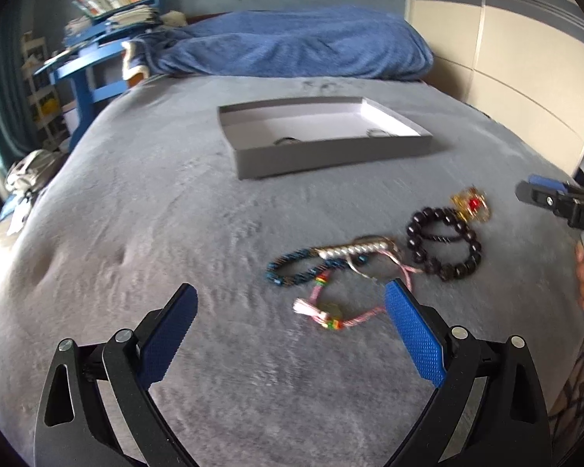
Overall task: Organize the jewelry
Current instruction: 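Withdraw both tools from the tray back to the jewelry pile, then grasp the pearl hairpin with the left tool while the right tool grasps the gold wreath hairpin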
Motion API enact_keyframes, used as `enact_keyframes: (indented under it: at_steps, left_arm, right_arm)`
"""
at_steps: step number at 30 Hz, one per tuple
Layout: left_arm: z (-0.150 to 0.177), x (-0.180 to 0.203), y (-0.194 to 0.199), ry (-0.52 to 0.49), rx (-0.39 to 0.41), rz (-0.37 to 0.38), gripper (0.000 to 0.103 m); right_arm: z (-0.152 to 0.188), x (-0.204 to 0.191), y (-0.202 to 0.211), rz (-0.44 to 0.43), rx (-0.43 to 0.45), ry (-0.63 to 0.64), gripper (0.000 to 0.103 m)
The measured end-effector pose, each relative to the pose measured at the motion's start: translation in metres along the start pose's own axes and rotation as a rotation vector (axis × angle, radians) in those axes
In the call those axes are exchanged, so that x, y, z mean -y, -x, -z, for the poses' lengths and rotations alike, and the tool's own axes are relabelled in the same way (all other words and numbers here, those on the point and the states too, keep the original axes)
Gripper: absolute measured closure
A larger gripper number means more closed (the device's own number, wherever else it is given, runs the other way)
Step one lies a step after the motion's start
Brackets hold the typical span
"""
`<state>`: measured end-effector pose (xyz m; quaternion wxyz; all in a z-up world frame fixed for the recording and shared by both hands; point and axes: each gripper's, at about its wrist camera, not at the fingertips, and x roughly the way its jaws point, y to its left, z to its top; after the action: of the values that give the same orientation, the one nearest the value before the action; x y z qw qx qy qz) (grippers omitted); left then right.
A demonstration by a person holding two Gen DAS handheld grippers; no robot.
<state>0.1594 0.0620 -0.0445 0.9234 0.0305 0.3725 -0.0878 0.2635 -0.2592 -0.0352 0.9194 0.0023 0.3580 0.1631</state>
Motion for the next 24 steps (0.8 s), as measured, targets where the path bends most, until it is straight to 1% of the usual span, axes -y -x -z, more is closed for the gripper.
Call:
enact_keyframes:
  at_steps: [5, 10, 14, 17, 20, 22, 23, 24]
  left_arm:
    - [0.000, 0.007, -0.007, -0.013, -0.018, 0.022, 0.009]
    - [-0.009, 0.009, -0.014, -0.015, -0.009, 0.034, 0.011]
    - [-0.020, 0.019, -0.027, -0.078, -0.008, 0.046, 0.016]
    - [-0.027, 0.024, -0.040, -0.115, -0.020, 0.054, 0.022]
    - [-0.032, 0.027, -0.054, -0.144, -0.041, 0.064, 0.032]
    - [-0.033, 0.028, -0.061, -0.162, -0.061, 0.077, 0.045]
    - [-0.032, 0.028, -0.063, -0.165, -0.069, 0.087, 0.048]
    - [-0.032, 0.028, -0.064, -0.168, -0.073, 0.093, 0.056]
  right_arm:
    - [0.002, -0.004, -0.001, -0.005, -0.005, 0.014, 0.006]
    - [0.003, -0.002, -0.002, -0.008, -0.014, 0.014, 0.006]
    - [0.005, 0.002, -0.003, -0.006, -0.021, 0.001, 0.006]
    - [0.008, 0.005, -0.003, -0.004, -0.024, -0.007, 0.006]
    - [0.009, 0.008, -0.003, 0.001, -0.028, -0.015, 0.006]
    - [0.010, 0.009, -0.003, 0.002, -0.031, -0.017, 0.006]
    - [0.010, 0.010, -0.004, 0.003, -0.033, -0.017, 0.006]
    - [0.011, 0.009, -0.005, 0.002, -0.035, -0.017, 0.006]
